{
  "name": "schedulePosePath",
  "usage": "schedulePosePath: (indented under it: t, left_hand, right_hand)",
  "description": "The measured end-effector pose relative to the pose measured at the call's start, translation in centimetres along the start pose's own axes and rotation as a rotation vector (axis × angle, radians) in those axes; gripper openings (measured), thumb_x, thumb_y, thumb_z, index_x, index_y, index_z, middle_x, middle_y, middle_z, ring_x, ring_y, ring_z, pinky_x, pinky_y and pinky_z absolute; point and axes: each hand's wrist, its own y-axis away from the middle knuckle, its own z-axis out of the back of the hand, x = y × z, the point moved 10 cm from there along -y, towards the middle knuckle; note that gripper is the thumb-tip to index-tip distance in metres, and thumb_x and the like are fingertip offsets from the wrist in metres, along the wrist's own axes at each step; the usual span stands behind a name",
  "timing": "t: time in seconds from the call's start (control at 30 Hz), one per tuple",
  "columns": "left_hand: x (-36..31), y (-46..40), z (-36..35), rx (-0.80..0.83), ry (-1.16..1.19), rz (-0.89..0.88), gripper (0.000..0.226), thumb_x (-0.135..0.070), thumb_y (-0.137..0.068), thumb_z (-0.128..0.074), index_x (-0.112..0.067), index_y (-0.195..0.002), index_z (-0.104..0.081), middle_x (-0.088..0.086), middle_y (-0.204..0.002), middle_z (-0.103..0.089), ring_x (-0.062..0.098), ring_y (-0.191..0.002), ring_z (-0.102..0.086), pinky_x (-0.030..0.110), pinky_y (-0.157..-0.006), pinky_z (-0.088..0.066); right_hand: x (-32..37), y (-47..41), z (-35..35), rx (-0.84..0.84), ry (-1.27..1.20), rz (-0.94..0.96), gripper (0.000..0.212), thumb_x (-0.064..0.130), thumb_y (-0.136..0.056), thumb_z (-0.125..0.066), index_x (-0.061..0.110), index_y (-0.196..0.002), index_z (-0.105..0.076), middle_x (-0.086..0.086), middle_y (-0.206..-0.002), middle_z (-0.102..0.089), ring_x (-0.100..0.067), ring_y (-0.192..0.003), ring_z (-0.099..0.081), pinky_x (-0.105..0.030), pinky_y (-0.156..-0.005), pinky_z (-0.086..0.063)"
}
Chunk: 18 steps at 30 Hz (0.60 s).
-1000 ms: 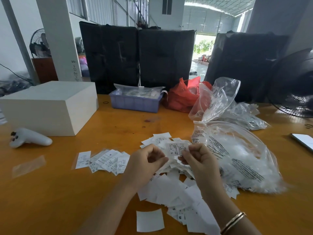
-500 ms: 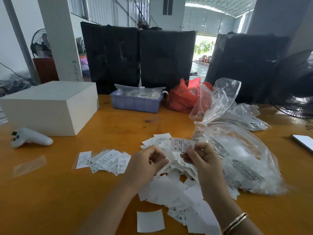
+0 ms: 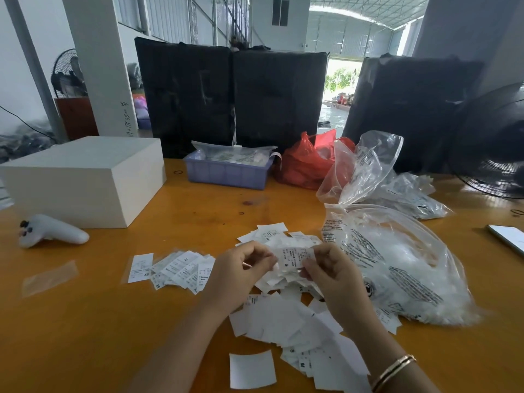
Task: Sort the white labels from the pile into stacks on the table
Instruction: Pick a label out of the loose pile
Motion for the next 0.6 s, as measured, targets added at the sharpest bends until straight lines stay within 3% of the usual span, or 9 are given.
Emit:
schedulePosePath:
  t: [0.23, 0.6]
  left_hand:
    - [0.6, 0.0, -0.2, 0.018, -0.003, 0.039, 0.015, -0.025, -0.082, -0.074, -0.036, -0.074, -0.066, -0.020, -0.075, -0.066, 0.000, -0.072, -0.061, 0.013, -0.065, -0.049]
    - [0.4, 0.0, 0.1, 0.000, -0.011, 0.037, 0.011, -0.028, -0.081, -0.074, -0.036, -0.079, -0.066, -0.011, -0.075, -0.067, 0.001, -0.074, -0.062, 0.015, -0.067, -0.051]
  right_hand:
    - [-0.6, -0.2, 1.7, -0.163, -0.275, -0.050, 0.009, 0.003, -0.087, -0.061, 0.011, -0.089, -0.062, -0.001, -0.081, -0.074, -0.015, -0.070, -0.070, -0.020, -0.062, -0.055]
    - [-0.5, -0.1, 0.0, -0.010, -0.073, -0.006, 0.013, 0.003, -0.088, -0.061, 0.016, -0.086, -0.061, 0.003, -0.080, -0.073, -0.013, -0.073, -0.070, -0.022, -0.064, -0.055]
